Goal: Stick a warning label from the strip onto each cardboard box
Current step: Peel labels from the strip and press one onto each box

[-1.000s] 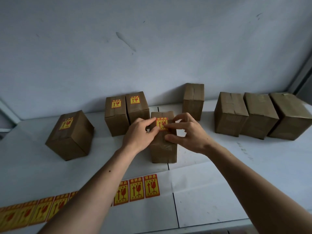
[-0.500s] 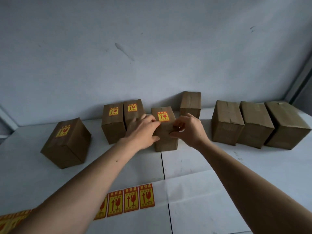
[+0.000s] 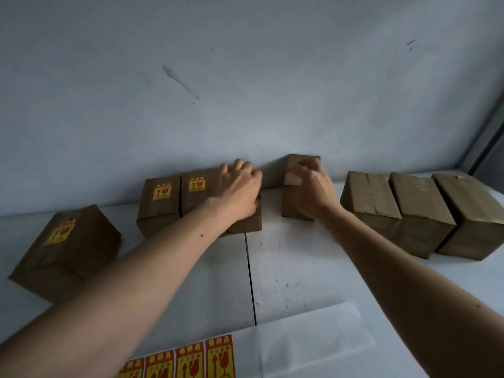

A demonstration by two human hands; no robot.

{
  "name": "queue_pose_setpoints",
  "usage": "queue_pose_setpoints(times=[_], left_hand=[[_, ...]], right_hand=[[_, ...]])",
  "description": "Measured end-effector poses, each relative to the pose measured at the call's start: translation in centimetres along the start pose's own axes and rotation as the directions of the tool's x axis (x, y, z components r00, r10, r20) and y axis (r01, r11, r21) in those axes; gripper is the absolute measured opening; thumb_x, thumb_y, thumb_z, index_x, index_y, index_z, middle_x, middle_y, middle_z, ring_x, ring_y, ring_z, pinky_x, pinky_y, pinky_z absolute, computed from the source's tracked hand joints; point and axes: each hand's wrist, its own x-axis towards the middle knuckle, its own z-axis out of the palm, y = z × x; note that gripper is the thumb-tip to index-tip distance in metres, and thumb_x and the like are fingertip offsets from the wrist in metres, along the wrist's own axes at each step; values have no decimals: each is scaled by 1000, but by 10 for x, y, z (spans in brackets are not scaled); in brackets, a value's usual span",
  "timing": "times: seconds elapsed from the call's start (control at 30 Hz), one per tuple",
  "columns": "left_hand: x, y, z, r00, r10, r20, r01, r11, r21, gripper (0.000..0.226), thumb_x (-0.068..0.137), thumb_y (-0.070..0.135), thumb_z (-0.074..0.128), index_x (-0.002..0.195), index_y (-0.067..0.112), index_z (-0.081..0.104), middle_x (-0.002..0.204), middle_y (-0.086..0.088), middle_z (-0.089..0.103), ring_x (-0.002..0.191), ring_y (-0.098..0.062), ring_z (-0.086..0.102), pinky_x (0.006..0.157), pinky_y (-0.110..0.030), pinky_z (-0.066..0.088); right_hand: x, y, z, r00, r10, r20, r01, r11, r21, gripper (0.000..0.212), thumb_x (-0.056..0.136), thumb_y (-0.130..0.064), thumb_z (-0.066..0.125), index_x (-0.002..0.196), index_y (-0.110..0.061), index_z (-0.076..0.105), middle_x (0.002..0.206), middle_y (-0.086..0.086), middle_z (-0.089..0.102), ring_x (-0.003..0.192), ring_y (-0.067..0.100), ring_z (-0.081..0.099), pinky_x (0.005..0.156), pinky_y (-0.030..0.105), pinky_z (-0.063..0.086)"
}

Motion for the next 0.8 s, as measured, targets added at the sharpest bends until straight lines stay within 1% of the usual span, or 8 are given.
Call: queue_pose_setpoints(times=[0.07, 0.13, 0.23, 0.33, 0.4, 0.5, 0.63, 0.8], left_hand=[[14, 16, 1, 999, 52, -14, -53, 997, -62, 61, 81, 44, 67, 129, 11, 47, 136, -11, 50, 128, -29, 39, 105, -47, 30], [29, 29, 5, 997, 42, 63, -35, 994, -105, 73, 79, 52, 67, 132, 7, 43, 136, -12, 50, 130, -31, 38, 108, -46, 27], [44, 40, 18, 987, 34, 159, -16, 994, -110, 81, 80, 51, 68, 137, 2, 39, 138, -15, 50, 135, -31, 33, 118, -51, 14], [43, 47, 23, 990, 25, 142, -2, 986, -164, 63, 83, 41, 68, 129, 2, 47, 132, -15, 56, 135, -30, 33, 119, -53, 7], [36, 51, 20, 995, -10, 101, 31, 977, -212, 46, 85, 30, 68, 121, 5, 53, 126, -14, 59, 131, -30, 37, 115, -49, 17], [16, 56, 13, 999, -52, 3, 51, 960, -274, 28, 84, 19, 68, 108, 7, 59, 112, -12, 61, 120, -30, 42, 99, -40, 30], [-26, 64, 6, 991, -85, -103, 44, 936, -349, 32, 83, 24, 71, 111, 10, 63, 111, -11, 62, 114, -27, 49, 95, -38, 34], [-91, 72, 2, 971, -188, -145, 80, 834, -545, 34, 79, 25, 76, 108, 10, 68, 109, -13, 62, 102, -29, 57, 88, -37, 46]], right_hand=[[5, 15, -10, 984, 168, 64, -168, 986, -12, 73, 76, -7, 66, 142, -14, 37, 143, 16, 30, 129, 38, 35, 103, 41, 39], [9, 26, -12, 946, 274, 175, -272, 962, -39, 87, 71, -11, 74, 144, -10, 26, 141, 20, 29, 128, 40, 35, 100, 39, 40], [11, 34, -4, 920, 296, 257, -302, 953, -17, 89, 72, -11, 77, 143, -5, 23, 130, 23, 46, 118, 40, 49, 85, 34, 43], [8, 34, 6, 921, 294, 257, -313, 949, 35, 87, 73, -12, 76, 141, -3, 23, 123, 22, 57, 112, 39, 56, 82, 36, 46], [0, 33, 9, 922, 308, 233, -329, 942, 57, 80, 76, -12, 74, 139, -1, 26, 124, 23, 56, 112, 39, 56, 81, 35, 44], [-26, 25, 6, 928, 313, 204, -330, 942, 56, 65, 79, -15, 70, 132, 0, 34, 125, 22, 54, 113, 40, 54, 81, 35, 42], [-70, 7, -5, 929, 345, 136, -357, 930, 84, 62, 79, -22, 70, 130, -7, 39, 124, 17, 56, 111, 36, 56, 87, 44, 49], [-125, -21, -18, 937, 347, 46, -350, 925, 150, 57, 82, -36, 66, 126, -8, 43, 120, 16, 60, 108, 36, 58, 81, 40, 49]])
